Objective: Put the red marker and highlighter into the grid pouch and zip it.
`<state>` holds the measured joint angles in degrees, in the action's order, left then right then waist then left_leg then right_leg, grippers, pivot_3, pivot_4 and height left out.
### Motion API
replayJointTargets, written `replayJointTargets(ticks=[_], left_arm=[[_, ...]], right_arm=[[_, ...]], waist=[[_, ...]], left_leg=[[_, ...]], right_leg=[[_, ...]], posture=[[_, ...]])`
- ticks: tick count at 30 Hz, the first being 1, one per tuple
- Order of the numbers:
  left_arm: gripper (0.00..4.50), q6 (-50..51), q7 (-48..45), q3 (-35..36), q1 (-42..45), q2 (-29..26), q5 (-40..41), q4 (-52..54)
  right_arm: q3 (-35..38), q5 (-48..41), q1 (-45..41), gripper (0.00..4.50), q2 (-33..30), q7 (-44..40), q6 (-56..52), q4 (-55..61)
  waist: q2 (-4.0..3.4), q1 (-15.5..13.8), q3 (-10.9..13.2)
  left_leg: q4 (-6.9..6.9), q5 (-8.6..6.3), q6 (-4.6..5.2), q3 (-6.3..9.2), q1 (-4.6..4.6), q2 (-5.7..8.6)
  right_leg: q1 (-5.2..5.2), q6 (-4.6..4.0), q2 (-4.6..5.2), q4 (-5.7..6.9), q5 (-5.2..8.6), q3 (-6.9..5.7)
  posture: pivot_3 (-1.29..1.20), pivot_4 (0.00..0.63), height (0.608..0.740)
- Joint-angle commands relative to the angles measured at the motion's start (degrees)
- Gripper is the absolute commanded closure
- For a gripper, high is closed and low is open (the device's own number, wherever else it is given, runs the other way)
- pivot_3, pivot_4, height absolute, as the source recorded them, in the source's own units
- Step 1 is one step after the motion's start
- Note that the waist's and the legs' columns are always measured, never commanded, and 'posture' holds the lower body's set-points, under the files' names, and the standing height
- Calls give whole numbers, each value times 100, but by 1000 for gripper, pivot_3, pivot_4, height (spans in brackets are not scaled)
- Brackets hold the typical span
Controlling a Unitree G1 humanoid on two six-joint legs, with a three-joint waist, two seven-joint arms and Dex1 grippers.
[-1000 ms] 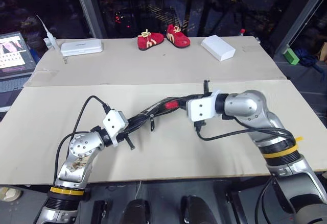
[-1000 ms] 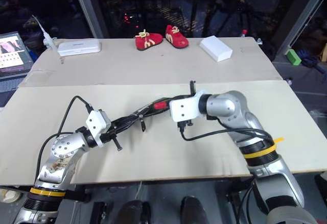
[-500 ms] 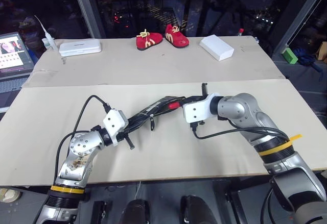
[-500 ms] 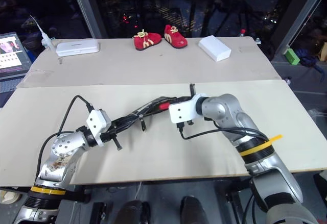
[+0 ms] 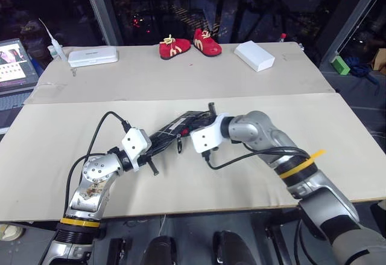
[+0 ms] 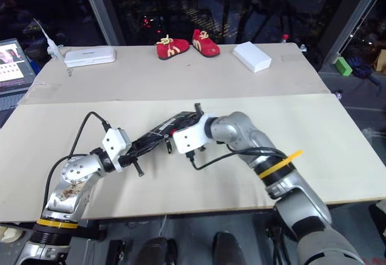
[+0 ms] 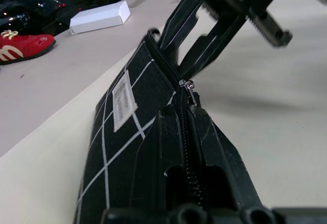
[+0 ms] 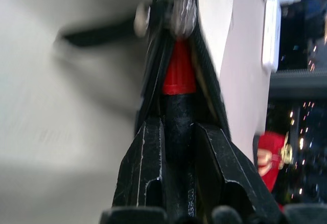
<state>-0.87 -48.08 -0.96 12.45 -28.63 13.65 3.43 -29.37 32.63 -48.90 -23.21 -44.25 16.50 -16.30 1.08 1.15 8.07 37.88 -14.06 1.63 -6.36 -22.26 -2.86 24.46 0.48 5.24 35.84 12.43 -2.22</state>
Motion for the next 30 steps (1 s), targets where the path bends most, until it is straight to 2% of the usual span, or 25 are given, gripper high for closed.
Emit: replayJointTargets(ticks=[1, 4, 10, 12, 15, 20, 25, 26, 28, 30], left_arm=[[4500, -48, 6, 98, 41, -42, 102, 233], [4500, -35, 14, 108, 4, -54, 107, 277], [4500, -29, 13, 112, -16, -70, 109, 284], [4500, -33, 9, 110, -7, -68, 105, 262], [4500, -42, 0, 93, 10, -51, 102, 236], [4500, -69, -10, 53, 52, -22, 90, 177], [4500, -86, -10, 39, 81, 2, 82, 151], [4500, -89, -10, 39, 79, 5, 82, 150], [4500, -88, -9, 39, 74, 11, 83, 151], [4500, -88, -8, 39, 71, 13, 79, 153]], right_arm=[[-115, 138, -283, 4051, 217, 433, 332, -417], [-211, 145, -362, 4051, 321, 608, 639, -632], [-155, -201, -190, 4051, 330, 415, 970, -675], [62, -686, -67, 3048, 312, 51, 660, -514], [439, -998, -174, 2177, 239, 91, 480, -520], [776, -1401, -116, 2177, -43, -98, 307, -408], [1527, -3085, 357, 2177, -326, -1098, -816, 635], [1698, -3565, 545, 2177, -561, -1493, -1395, 1006], [1956, -4205, 880, 2177, -1045, -2123, -1649, 1504], [2195, -4368, 947, 2177, -1229, -1996, -2126, 1569]], waist=[[0, -14, 0], [0, -25, 0], [0, -17, 0], [0, -18, 0], [0, -19, 0], [0, -27, 0], [0, -31, 0], [0, -33, 0], [1, -81, 0], [1, -93, 0]], left_leg=[[0, 0, 0, -1, -1, 1], [0, 0, 0, -2, -2, 2], [0, 0, 0, 0, -2, 1], [0, 0, 0, 0, -2, 1], [0, 0, 0, 1, -1, 0], [0, 0, 0, 2, -1, 1], [0, 0, 1, 4, -3, -1], [0, 0, 1, 5, -3, -2], [0, -1, 2, 10, -3, -3], [0, -3, 5, 16, -3, -2]], right_leg=[[0, 0, 2, -1, 0, 0], [0, 0, 3, -2, 0, 0], [0, 0, 2, -2, 0, -1], [0, 0, 2, -2, 0, -1], [-1, 0, 2, -1, 0, -1], [-2, -1, 3, -3, 0, -1], [-2, 0, 2, -4, -1, -2], [-2, -1, 3, -4, -1, -2], [-5, 0, 6, -6, -1, -2], [-12, 0, 12, -14, -1, -11]], posture=[[0, 150, 740], [0, 150, 740], [0, 150, 740], [0, 150, 740], [0, 150, 740], [0, 150, 740], [0, 150, 740], [0, 150, 740], [0, 150, 740], [0, 150, 740]])
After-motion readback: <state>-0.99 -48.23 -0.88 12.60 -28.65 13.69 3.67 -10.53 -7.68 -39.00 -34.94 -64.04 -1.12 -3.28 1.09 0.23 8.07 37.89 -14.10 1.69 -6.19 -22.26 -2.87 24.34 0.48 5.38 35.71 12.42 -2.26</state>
